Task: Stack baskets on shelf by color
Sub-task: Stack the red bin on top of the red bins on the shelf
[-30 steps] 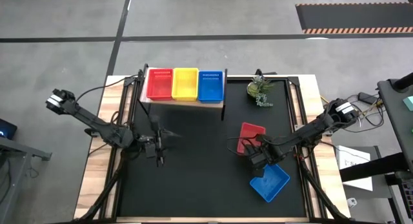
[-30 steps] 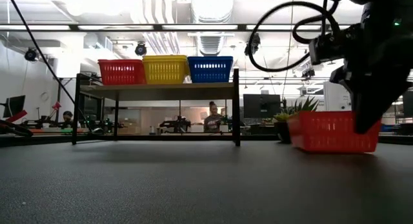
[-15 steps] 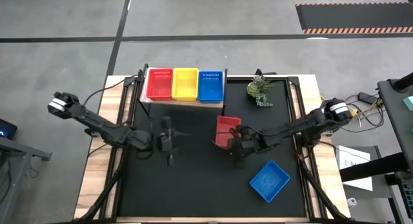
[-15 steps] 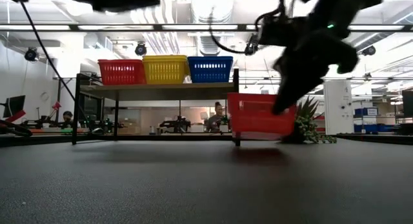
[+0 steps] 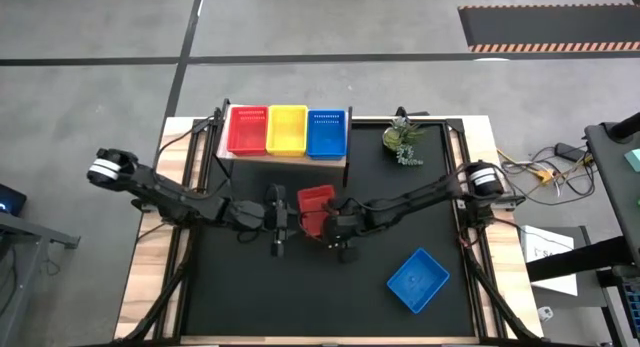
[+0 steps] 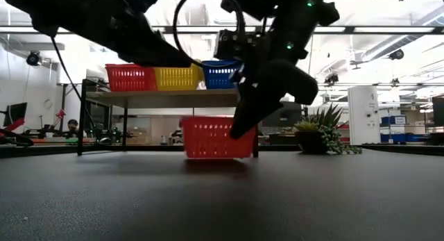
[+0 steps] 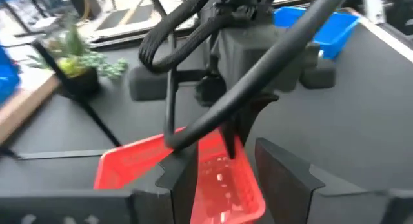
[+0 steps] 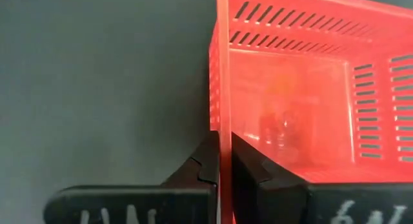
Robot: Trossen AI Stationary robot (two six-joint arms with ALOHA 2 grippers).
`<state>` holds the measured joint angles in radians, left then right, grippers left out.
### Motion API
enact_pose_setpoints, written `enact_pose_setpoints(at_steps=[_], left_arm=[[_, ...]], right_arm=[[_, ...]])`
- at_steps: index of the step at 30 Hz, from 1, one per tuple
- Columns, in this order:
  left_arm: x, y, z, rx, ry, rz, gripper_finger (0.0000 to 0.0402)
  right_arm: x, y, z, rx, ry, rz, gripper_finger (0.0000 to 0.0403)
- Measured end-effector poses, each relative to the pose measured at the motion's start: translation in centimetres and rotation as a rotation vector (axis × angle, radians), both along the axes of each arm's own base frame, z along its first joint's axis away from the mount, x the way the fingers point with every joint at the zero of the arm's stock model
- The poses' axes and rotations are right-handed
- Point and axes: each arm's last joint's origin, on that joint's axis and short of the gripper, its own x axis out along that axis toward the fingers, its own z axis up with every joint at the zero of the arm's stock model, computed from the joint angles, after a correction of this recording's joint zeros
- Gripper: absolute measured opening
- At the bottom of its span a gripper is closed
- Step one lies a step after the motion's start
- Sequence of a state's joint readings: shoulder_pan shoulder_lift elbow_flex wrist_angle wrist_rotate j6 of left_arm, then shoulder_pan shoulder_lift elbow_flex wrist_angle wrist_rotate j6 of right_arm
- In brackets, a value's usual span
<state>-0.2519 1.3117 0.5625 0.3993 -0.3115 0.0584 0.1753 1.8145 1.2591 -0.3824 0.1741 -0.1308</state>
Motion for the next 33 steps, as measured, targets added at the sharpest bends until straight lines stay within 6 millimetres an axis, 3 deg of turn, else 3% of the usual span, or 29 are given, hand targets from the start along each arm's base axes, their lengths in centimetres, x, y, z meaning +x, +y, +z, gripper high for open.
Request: enact_pose_setpoints(at_steps=[8, 21, 28, 33], left_arm=[[0.1, 0.0, -0.1, -0.068, 0.002, 0.004, 0.0138], [0.1, 0.0, -0.3, -0.202, -0.003, 0.053, 0.0138], [0.1, 0.0, -0.3, -0.257, -0.004, 0.060, 0.0139], [0.1, -0.2, -0.2, -0.323, 0.001, 0.041, 0.0163]], right_arm=[[1.7, -0.8, 0.1, 0.021, 0.024, 0.028, 0.0022], [1.5, -1.7, 0.6, -0.011, 0.029, 0.063, 0.0132], [0.2, -2.2, 2.8, -0.027, 0.031, 0.082, 0.0146], [-1.2, -2.6, 4.9, -0.029, -0.028, 0.085, 0.0141]])
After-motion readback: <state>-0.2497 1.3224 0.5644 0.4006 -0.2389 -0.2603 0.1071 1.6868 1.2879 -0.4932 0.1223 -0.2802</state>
